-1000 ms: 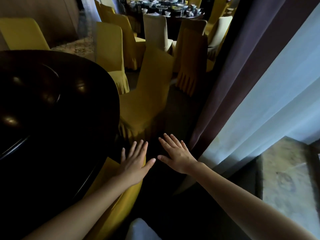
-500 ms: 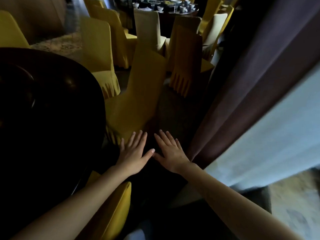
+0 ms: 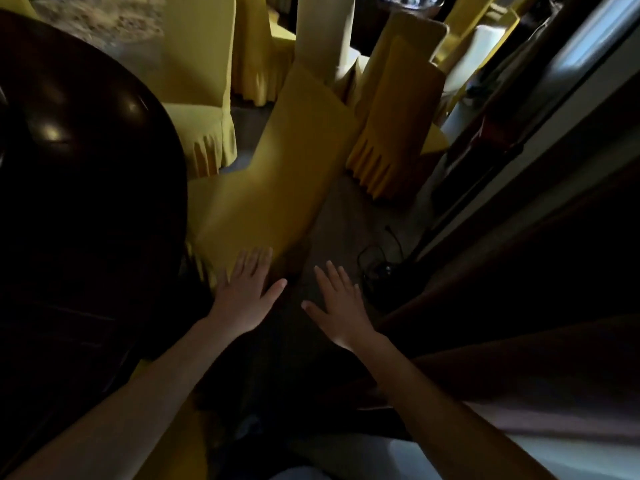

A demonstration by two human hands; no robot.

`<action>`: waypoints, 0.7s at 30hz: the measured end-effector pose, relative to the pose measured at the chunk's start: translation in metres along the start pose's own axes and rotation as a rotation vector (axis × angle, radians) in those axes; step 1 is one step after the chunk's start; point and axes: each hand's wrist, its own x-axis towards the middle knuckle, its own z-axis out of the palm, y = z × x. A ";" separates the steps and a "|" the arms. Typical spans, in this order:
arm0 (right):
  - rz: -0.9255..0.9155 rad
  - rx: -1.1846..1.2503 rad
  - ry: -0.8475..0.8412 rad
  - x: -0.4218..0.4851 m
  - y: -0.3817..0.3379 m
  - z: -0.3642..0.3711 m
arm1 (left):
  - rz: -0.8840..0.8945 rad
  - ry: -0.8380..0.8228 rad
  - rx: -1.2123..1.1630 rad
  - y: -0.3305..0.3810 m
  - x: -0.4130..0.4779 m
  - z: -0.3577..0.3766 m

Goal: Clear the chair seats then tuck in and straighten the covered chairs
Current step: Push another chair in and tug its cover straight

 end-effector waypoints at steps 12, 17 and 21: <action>0.024 0.064 0.133 0.086 0.057 -0.064 | 0.078 0.053 -0.054 0.068 0.095 -0.027; -0.006 0.012 0.152 0.142 0.099 -0.104 | 0.036 0.071 0.001 0.100 0.165 -0.036; -0.030 0.011 0.186 0.179 0.130 -0.138 | 0.081 0.116 0.030 0.137 0.217 -0.052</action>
